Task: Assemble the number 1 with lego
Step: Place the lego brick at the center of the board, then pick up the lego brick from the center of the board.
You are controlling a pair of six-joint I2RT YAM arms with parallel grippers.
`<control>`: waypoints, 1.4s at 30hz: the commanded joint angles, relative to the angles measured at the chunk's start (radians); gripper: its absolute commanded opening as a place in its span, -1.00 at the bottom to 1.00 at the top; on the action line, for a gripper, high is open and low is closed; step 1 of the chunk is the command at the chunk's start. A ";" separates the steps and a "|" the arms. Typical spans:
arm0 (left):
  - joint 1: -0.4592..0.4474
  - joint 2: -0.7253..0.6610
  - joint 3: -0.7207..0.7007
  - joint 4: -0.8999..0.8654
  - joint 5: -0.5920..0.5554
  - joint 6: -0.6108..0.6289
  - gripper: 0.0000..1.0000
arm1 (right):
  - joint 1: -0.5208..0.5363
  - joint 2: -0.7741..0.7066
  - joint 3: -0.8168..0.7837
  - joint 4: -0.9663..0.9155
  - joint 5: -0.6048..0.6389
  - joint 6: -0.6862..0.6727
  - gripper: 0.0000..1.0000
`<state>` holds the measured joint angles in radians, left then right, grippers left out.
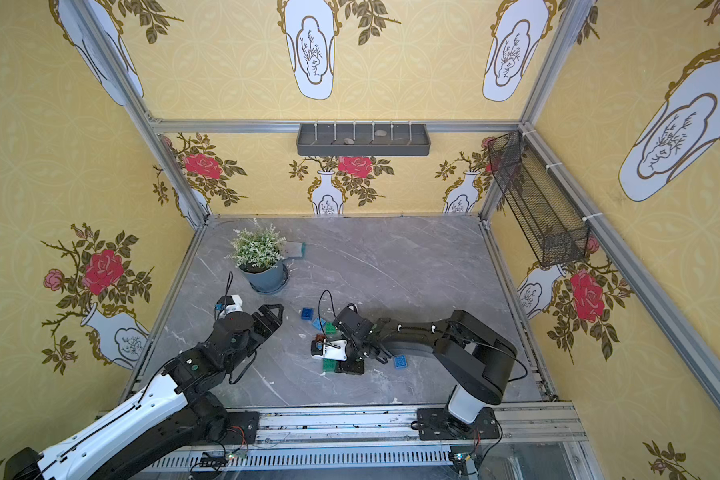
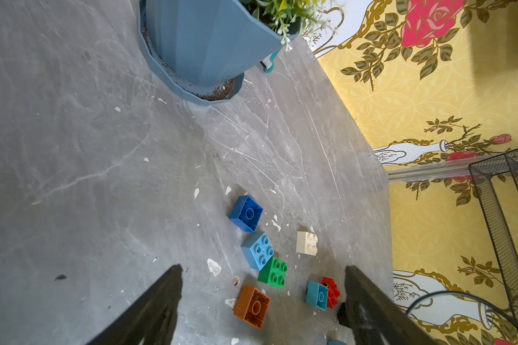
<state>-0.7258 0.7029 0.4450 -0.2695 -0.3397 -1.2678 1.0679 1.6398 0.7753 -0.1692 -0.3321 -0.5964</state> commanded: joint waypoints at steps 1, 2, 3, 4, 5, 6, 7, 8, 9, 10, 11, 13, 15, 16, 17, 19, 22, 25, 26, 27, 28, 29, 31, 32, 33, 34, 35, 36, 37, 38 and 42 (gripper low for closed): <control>0.002 0.002 -0.003 0.013 -0.006 0.001 0.72 | 0.001 -0.006 0.002 -0.011 0.010 0.012 0.02; 0.002 0.004 0.000 0.003 -0.009 0.002 0.72 | 0.001 -0.019 -0.004 0.002 0.005 0.021 0.07; 0.002 0.005 0.004 -0.005 -0.010 0.004 0.74 | 0.001 -0.034 -0.009 0.013 0.002 0.029 0.11; 0.003 0.007 0.009 -0.014 -0.012 0.010 0.76 | 0.001 -0.051 -0.012 0.022 -0.003 0.040 0.15; 0.005 0.010 0.013 -0.021 -0.013 0.013 0.78 | -0.002 -0.071 -0.013 0.027 -0.012 0.052 0.19; 0.005 0.013 0.016 -0.025 -0.009 0.015 0.79 | -0.006 -0.090 -0.013 0.032 -0.021 0.067 0.22; 0.006 0.018 0.018 -0.024 -0.004 0.021 0.79 | -0.013 -0.112 -0.009 0.035 -0.032 0.090 0.24; 0.007 0.024 0.020 -0.023 0.000 0.025 0.79 | -0.021 -0.132 -0.008 0.040 -0.040 0.112 0.25; 0.008 0.031 0.023 -0.025 0.006 0.030 0.79 | -0.032 -0.155 -0.009 0.053 -0.040 0.141 0.25; 0.008 0.043 0.028 -0.032 0.011 0.032 0.79 | -0.046 -0.183 -0.016 0.080 -0.032 0.175 0.25; 0.009 0.053 0.034 -0.042 0.014 0.036 0.79 | -0.058 -0.204 -0.024 0.108 -0.016 0.207 0.25; 0.012 0.076 0.050 -0.057 0.024 0.046 0.79 | -0.098 -0.230 -0.034 0.135 0.023 0.250 0.23; 0.015 0.094 0.055 -0.057 0.036 0.053 0.79 | -0.128 -0.224 -0.025 0.117 0.063 0.239 0.20; 0.017 0.103 0.054 -0.047 0.044 0.057 0.79 | -0.144 -0.217 -0.020 0.111 0.072 0.216 0.20; 0.018 0.110 0.053 -0.040 0.049 0.058 0.78 | -0.156 -0.209 -0.015 0.110 0.074 0.198 0.20; 0.021 0.123 0.047 -0.027 0.065 0.053 0.78 | -0.180 -0.175 0.009 0.101 0.044 0.158 0.20; 0.030 0.138 0.044 -0.035 0.090 0.042 0.78 | -0.190 -0.106 0.048 0.083 0.025 0.092 0.20; 0.038 0.135 0.040 -0.054 0.111 0.033 0.77 | -0.194 -0.048 0.077 0.086 0.001 0.052 0.21; 0.041 0.132 0.038 -0.061 0.115 0.029 0.78 | -0.195 -0.032 0.084 0.088 -0.007 0.041 0.21; 0.044 0.127 0.034 -0.067 0.118 0.023 0.78 | -0.195 -0.011 0.096 0.086 -0.014 0.028 0.21; 0.048 0.121 0.030 -0.070 0.121 0.021 0.78 | -0.195 0.012 0.107 0.083 -0.018 0.016 0.21; 0.051 0.114 0.026 -0.070 0.123 0.017 0.78 | -0.194 0.028 0.115 0.083 -0.018 0.005 0.21; 0.057 0.099 0.017 -0.070 0.126 0.012 0.77 | -0.194 0.063 0.135 0.082 -0.015 -0.018 0.18; 0.059 0.094 0.014 -0.070 0.127 0.012 0.77 | -0.194 0.075 0.139 0.084 -0.015 -0.025 0.17; 0.061 0.089 0.011 -0.071 0.129 0.012 0.77 | -0.195 0.088 0.146 0.084 -0.017 -0.037 0.17; 0.064 0.085 0.009 -0.072 0.131 0.010 0.77 | -0.195 0.100 0.156 0.081 -0.020 -0.047 0.17; 0.068 0.083 0.008 -0.073 0.132 0.010 0.77 | -0.195 0.112 0.165 0.074 -0.026 -0.056 0.17; 0.071 0.082 0.008 -0.073 0.134 0.010 0.77 | -0.193 0.125 0.175 0.066 -0.030 -0.065 0.17; 0.074 0.082 0.008 -0.072 0.135 0.010 0.77 | -0.192 0.137 0.186 0.061 -0.034 -0.072 0.17; 0.075 0.083 0.006 -0.072 0.138 0.010 0.77 | -0.191 0.146 0.190 0.059 -0.037 -0.077 0.16; 0.083 0.085 0.008 -0.073 0.145 0.010 0.77 | -0.189 0.178 0.211 0.055 -0.049 -0.090 0.11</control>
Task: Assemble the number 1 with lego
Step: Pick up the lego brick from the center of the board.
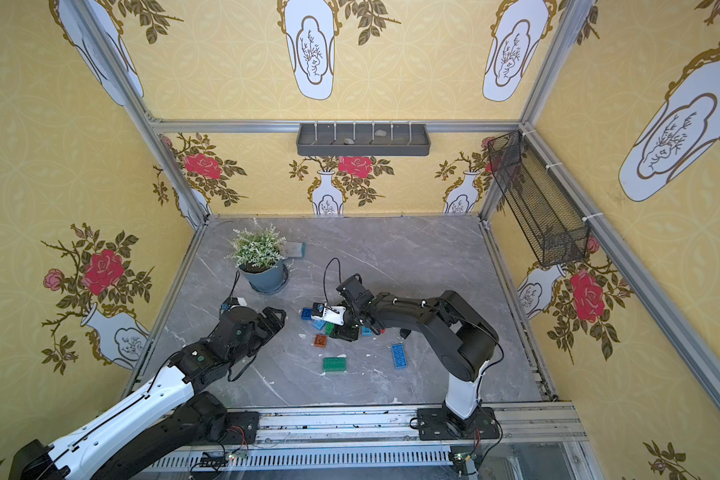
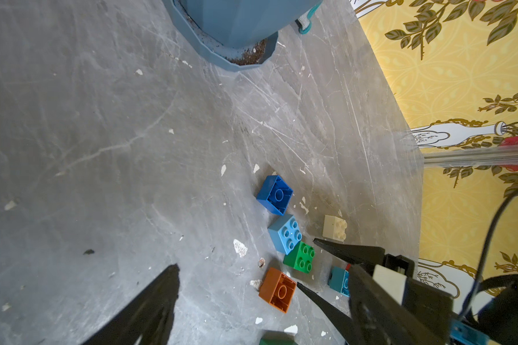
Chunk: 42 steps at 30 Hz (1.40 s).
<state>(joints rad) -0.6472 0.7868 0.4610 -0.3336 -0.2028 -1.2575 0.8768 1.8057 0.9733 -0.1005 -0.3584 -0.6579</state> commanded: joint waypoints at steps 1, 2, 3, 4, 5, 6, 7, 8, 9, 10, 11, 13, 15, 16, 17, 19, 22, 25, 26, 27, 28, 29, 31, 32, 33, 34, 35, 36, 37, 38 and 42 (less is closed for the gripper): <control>0.006 0.001 -0.008 -0.008 0.008 0.000 0.77 | 0.003 0.020 0.019 -0.014 -0.024 -0.032 0.09; 0.007 0.000 -0.010 -0.008 0.008 0.000 0.77 | 0.002 0.027 0.023 -0.013 -0.023 -0.034 0.08; 0.009 -0.002 -0.009 -0.007 0.008 0.000 0.77 | 0.003 0.031 0.027 -0.013 -0.023 -0.037 0.06; 0.010 -0.003 -0.012 -0.005 0.009 0.000 0.77 | 0.003 0.034 0.031 -0.013 -0.024 -0.037 0.03; 0.011 -0.004 -0.012 -0.005 0.010 -0.002 0.77 | 0.003 0.036 0.031 -0.011 -0.027 -0.038 0.02; 0.012 -0.005 -0.013 -0.005 0.009 -0.002 0.77 | 0.004 0.038 0.034 -0.011 -0.028 -0.039 0.00; 0.012 -0.005 -0.016 -0.005 0.011 -0.005 0.77 | 0.003 0.041 0.036 -0.013 -0.031 -0.040 0.00; 0.012 -0.007 -0.018 -0.004 0.010 -0.004 0.77 | 0.004 0.044 0.038 -0.013 -0.033 -0.041 -0.01; 0.014 -0.008 -0.019 -0.004 0.011 -0.005 0.77 | 0.005 0.050 0.039 -0.014 -0.034 -0.042 -0.02; 0.014 -0.009 -0.020 -0.005 0.010 -0.007 0.77 | 0.006 0.053 0.042 -0.016 -0.036 -0.043 -0.04; 0.014 -0.011 -0.022 -0.004 0.012 -0.008 0.77 | 0.007 0.056 0.042 -0.016 -0.036 -0.042 -0.08; 0.015 -0.012 -0.024 -0.003 0.012 -0.008 0.76 | 0.008 0.060 0.047 -0.020 -0.039 -0.046 -0.18; 0.015 -0.013 -0.024 -0.005 0.013 -0.010 0.76 | 0.008 0.063 0.050 -0.026 -0.039 -0.052 -0.34; 0.015 -0.015 -0.026 -0.005 0.014 -0.012 0.76 | 0.007 0.061 0.051 -0.029 -0.040 -0.053 -0.40; 0.015 -0.015 -0.027 -0.004 0.013 -0.013 0.76 | 0.008 0.057 0.051 -0.032 -0.040 -0.055 -0.44; 0.016 -0.017 -0.029 -0.003 0.014 -0.016 0.76 | 0.008 0.045 0.043 -0.040 -0.040 -0.063 -0.53; 0.017 -0.017 -0.033 0.001 0.018 -0.020 0.76 | 0.007 0.014 0.026 -0.054 -0.035 -0.066 -0.59; 0.017 -0.019 -0.042 0.006 0.021 -0.027 0.76 | 0.003 -0.036 -0.006 -0.063 -0.024 -0.060 -0.60; 0.017 -0.020 -0.044 0.007 0.023 -0.028 0.76 | 0.003 -0.053 -0.013 -0.068 -0.021 -0.058 -0.60; 0.017 -0.021 -0.048 0.010 0.024 -0.031 0.76 | 0.002 -0.079 -0.025 -0.078 -0.018 -0.054 -0.60; 0.018 -0.022 -0.051 0.013 0.024 -0.031 0.76 | 0.001 -0.098 -0.032 -0.091 -0.016 -0.053 -0.60; 0.018 -0.023 -0.051 0.016 0.026 -0.033 0.76 | 0.003 -0.123 -0.042 -0.103 -0.015 -0.052 -0.60; 0.019 -0.022 -0.057 0.021 0.027 -0.034 0.76 | 0.006 -0.167 -0.064 -0.125 -0.011 -0.044 -0.60; 0.018 -0.023 -0.059 0.021 0.028 -0.036 0.76 | 0.012 -0.193 -0.075 -0.133 -0.010 -0.038 -0.60; 0.018 -0.023 -0.059 0.022 0.028 -0.037 0.76 | 0.022 -0.220 -0.088 -0.142 -0.010 -0.033 -0.60; 0.019 -0.023 -0.060 0.022 0.028 -0.037 0.76 | 0.035 -0.239 -0.097 -0.147 -0.010 -0.023 -0.60; 0.020 -0.023 -0.062 0.026 0.029 -0.036 0.76 | 0.054 -0.257 -0.107 -0.156 -0.010 -0.017 -0.60; 0.021 -0.023 -0.065 0.029 0.030 -0.038 0.76 | 0.071 -0.269 -0.113 -0.162 -0.008 -0.012 -0.60; 0.021 -0.023 -0.067 0.033 0.031 -0.039 0.76 | 0.090 -0.280 -0.118 -0.173 -0.003 -0.004 -0.60; 0.021 -0.023 -0.070 0.035 0.033 -0.042 0.76 | 0.108 -0.287 -0.123 -0.179 0.000 0.006 -0.60; 0.024 -0.025 -0.073 0.035 0.035 -0.042 0.76 | 0.169 -0.301 -0.148 -0.173 0.017 0.049 -0.60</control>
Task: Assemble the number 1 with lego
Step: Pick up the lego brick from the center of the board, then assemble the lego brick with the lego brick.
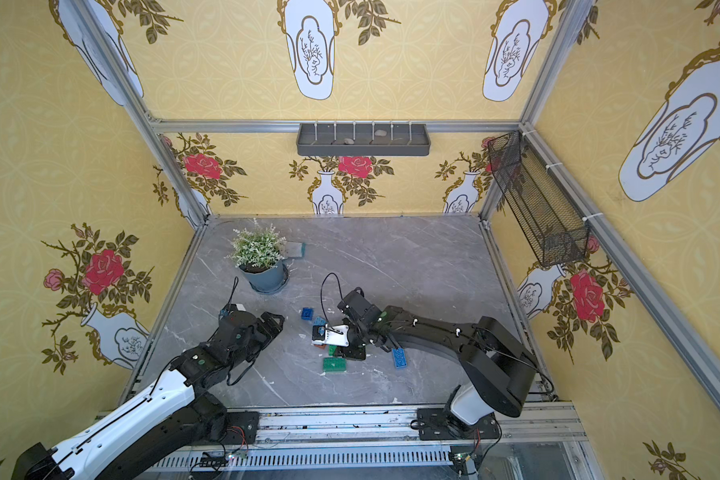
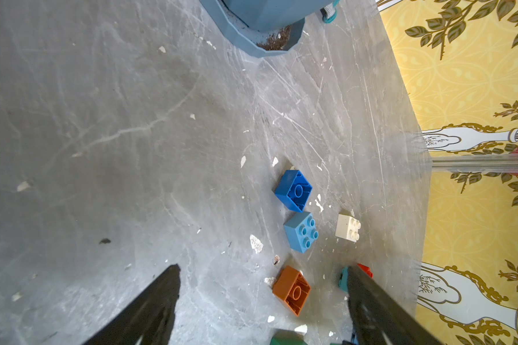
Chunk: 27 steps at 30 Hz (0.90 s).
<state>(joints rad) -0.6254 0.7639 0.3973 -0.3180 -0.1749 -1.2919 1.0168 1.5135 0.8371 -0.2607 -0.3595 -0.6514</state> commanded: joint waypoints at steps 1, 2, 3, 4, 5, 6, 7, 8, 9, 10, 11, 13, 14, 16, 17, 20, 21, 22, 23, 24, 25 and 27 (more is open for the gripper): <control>0.003 -0.002 -0.009 0.019 0.008 -0.009 0.76 | 0.042 -0.007 -0.018 -0.007 0.030 0.052 -0.60; 0.003 -0.005 -0.011 0.019 0.009 -0.009 0.76 | 0.050 -0.004 -0.023 -0.003 0.034 0.065 -0.60; 0.003 -0.005 -0.012 0.019 0.011 -0.011 0.76 | 0.053 -0.001 -0.028 0.004 0.035 0.078 -0.60; 0.003 -0.006 -0.012 0.017 0.010 -0.013 0.75 | 0.057 0.003 -0.031 0.012 0.038 0.084 -0.60; 0.003 -0.006 -0.015 0.018 0.011 -0.018 0.75 | 0.060 0.006 -0.036 0.023 0.040 0.093 -0.60; 0.003 -0.006 -0.016 0.019 0.011 -0.021 0.75 | 0.063 0.010 -0.038 0.032 0.040 0.098 -0.60; 0.003 -0.006 -0.016 0.020 0.012 -0.020 0.75 | 0.063 0.011 -0.041 0.038 0.040 0.102 -0.60; 0.003 -0.005 -0.015 0.020 0.014 -0.021 0.75 | 0.065 0.015 -0.042 0.044 0.042 0.104 -0.60; 0.003 -0.005 -0.015 0.019 0.015 -0.020 0.75 | 0.066 0.020 -0.044 0.046 0.043 0.107 -0.60; 0.003 -0.005 -0.015 0.019 0.017 -0.020 0.75 | 0.068 0.024 -0.045 0.050 0.045 0.111 -0.60; 0.003 -0.002 -0.015 0.020 0.018 -0.021 0.75 | 0.070 0.030 -0.047 0.053 0.047 0.116 -0.60; 0.003 -0.004 -0.017 0.019 0.018 -0.020 0.75 | 0.076 0.033 -0.052 0.064 0.052 0.126 -0.60; 0.003 -0.005 -0.018 0.019 0.019 -0.022 0.75 | 0.077 0.038 -0.053 0.068 0.054 0.130 -0.60; 0.003 -0.008 -0.021 0.019 0.019 -0.024 0.75 | 0.079 0.043 -0.052 0.070 0.054 0.134 -0.61; 0.004 -0.009 -0.022 0.019 0.019 -0.024 0.75 | 0.079 0.045 -0.056 0.073 0.054 0.137 -0.61; 0.004 -0.014 -0.023 0.017 0.017 -0.024 0.75 | 0.080 0.042 -0.063 0.083 0.059 0.140 -0.61; 0.004 -0.016 -0.023 0.017 0.017 -0.024 0.75 | 0.080 0.041 -0.067 0.087 0.064 0.139 -0.61; 0.004 -0.017 -0.026 0.018 0.017 -0.025 0.75 | 0.080 0.041 -0.071 0.090 0.069 0.139 -0.62; 0.004 -0.017 -0.027 0.017 0.016 -0.026 0.75 | 0.080 0.040 -0.073 0.092 0.071 0.138 -0.62; 0.004 -0.017 -0.027 0.018 0.017 -0.026 0.75 | 0.080 0.042 -0.074 0.091 0.074 0.135 -0.62; 0.004 -0.017 -0.027 0.019 0.019 -0.026 0.75 | 0.080 0.043 -0.074 0.089 0.074 0.133 -0.62; 0.006 -0.015 -0.028 0.021 0.021 -0.026 0.75 | 0.080 0.045 -0.077 0.084 0.081 0.127 -0.62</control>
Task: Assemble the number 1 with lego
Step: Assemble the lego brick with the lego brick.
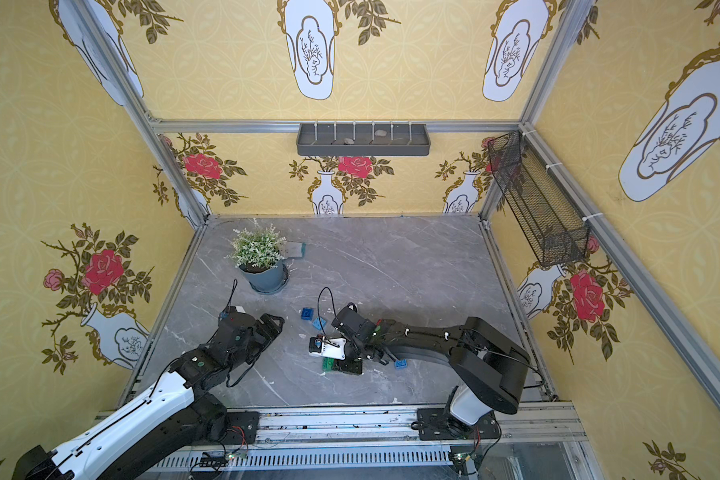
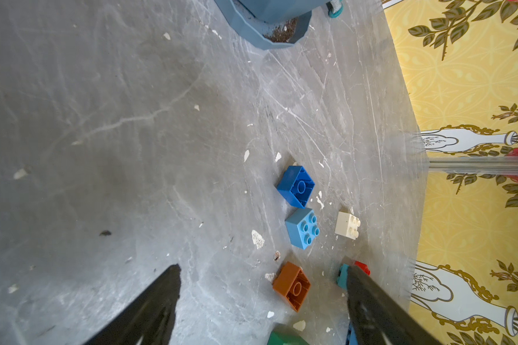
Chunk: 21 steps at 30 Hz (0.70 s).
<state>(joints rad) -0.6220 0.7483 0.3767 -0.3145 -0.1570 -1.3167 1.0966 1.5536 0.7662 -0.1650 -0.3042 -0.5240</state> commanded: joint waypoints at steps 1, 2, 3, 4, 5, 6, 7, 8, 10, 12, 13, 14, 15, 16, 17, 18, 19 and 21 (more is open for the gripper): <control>0.002 0.002 -0.007 0.018 0.004 -0.001 0.75 | 0.001 0.005 -0.007 -0.012 0.031 -0.003 -0.62; 0.002 0.003 -0.008 0.020 0.006 0.000 0.75 | 0.001 0.006 -0.008 -0.016 0.037 -0.007 -0.63; 0.002 0.004 -0.007 0.021 0.008 -0.001 0.75 | 0.000 0.008 -0.007 -0.020 0.036 -0.009 -0.63; 0.002 0.005 -0.010 0.022 0.012 0.000 0.75 | 0.000 0.010 -0.007 -0.025 0.039 -0.011 -0.63; 0.002 0.005 -0.009 0.022 0.018 0.006 0.75 | 0.001 0.011 -0.008 -0.029 0.043 -0.013 -0.63; 0.002 0.006 -0.009 0.022 0.022 0.009 0.75 | 0.000 0.011 -0.007 -0.031 0.048 -0.016 -0.64; 0.002 0.006 -0.009 0.018 0.026 0.013 0.75 | 0.001 0.014 -0.009 -0.033 0.056 -0.019 -0.65; 0.003 0.006 -0.010 0.016 0.034 0.017 0.75 | 0.000 0.018 -0.011 -0.036 0.065 -0.022 -0.66; 0.002 0.008 -0.007 0.007 0.044 0.024 0.74 | 0.000 0.028 -0.006 -0.038 0.077 -0.027 -0.67; 0.002 0.006 -0.004 0.001 0.050 0.029 0.74 | 0.002 0.038 -0.002 -0.038 0.092 -0.030 -0.70; 0.002 0.008 -0.001 0.001 0.054 0.032 0.74 | 0.002 0.044 -0.001 -0.038 0.095 -0.033 -0.71; 0.002 0.009 -0.001 0.002 0.060 0.035 0.74 | 0.003 0.049 -0.001 -0.040 0.099 -0.038 -0.72; 0.003 0.012 -0.001 0.003 0.067 0.039 0.74 | 0.006 0.053 -0.004 -0.043 0.100 -0.044 -0.73; 0.002 0.016 0.002 0.006 0.079 0.046 0.74 | 0.010 0.059 -0.005 -0.049 0.103 -0.051 -0.75; 0.002 0.022 0.006 0.006 0.098 0.054 0.73 | 0.014 0.065 -0.004 -0.055 0.104 -0.055 -0.78; 0.002 0.030 0.009 0.004 0.113 0.061 0.73 | 0.014 0.072 -0.004 -0.062 0.105 -0.057 -0.80; 0.002 0.039 0.015 0.002 0.129 0.070 0.73 | 0.014 0.078 -0.001 -0.070 0.104 -0.057 -0.83; 0.002 0.059 0.024 -0.007 0.153 0.082 0.72 | 0.014 0.092 0.003 -0.087 0.103 -0.058 -0.87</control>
<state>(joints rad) -0.6212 0.7921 0.3916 -0.3222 -0.0547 -1.2716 1.1080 1.6165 0.7773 -0.1032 -0.2787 -0.5583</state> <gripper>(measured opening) 0.862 0.317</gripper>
